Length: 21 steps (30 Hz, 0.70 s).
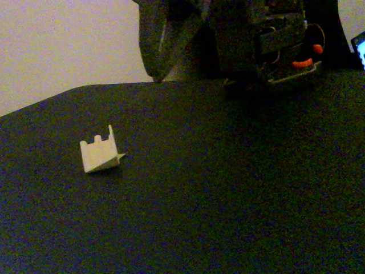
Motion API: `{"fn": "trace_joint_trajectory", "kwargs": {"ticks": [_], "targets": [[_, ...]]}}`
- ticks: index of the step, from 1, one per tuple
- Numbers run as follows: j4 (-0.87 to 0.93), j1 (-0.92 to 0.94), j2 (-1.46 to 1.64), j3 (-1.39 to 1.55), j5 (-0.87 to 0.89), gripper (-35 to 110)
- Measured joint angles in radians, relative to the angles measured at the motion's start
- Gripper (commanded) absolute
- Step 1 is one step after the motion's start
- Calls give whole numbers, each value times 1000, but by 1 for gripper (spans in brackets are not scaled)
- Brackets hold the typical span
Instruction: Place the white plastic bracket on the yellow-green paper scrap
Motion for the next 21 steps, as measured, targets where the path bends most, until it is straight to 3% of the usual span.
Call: {"fn": "trace_joint_trajectory", "kwargs": {"ticks": [11,21], "targets": [[155,0,445,224,-49,0],[282,15,571,253,-64,0]]}}
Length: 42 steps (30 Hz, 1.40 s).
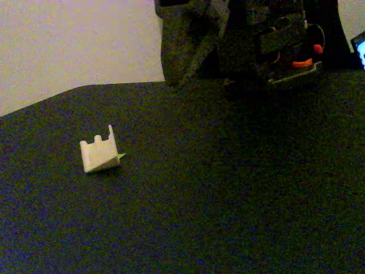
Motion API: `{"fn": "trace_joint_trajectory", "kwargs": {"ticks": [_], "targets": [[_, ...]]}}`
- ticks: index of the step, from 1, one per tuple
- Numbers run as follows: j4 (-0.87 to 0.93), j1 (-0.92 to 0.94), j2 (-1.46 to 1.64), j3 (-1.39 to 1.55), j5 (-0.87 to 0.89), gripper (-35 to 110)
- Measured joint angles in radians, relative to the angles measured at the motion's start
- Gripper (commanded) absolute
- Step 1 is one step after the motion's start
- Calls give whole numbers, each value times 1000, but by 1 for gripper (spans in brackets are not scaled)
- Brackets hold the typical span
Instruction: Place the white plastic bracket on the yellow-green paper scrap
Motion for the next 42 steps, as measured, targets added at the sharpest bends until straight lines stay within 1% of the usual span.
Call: {"fn": "trace_joint_trajectory", "kwargs": {"ticks": [10,42], "targets": [[106,12,0,0,-103,0],[106,17,0,0,-110,0]]}}
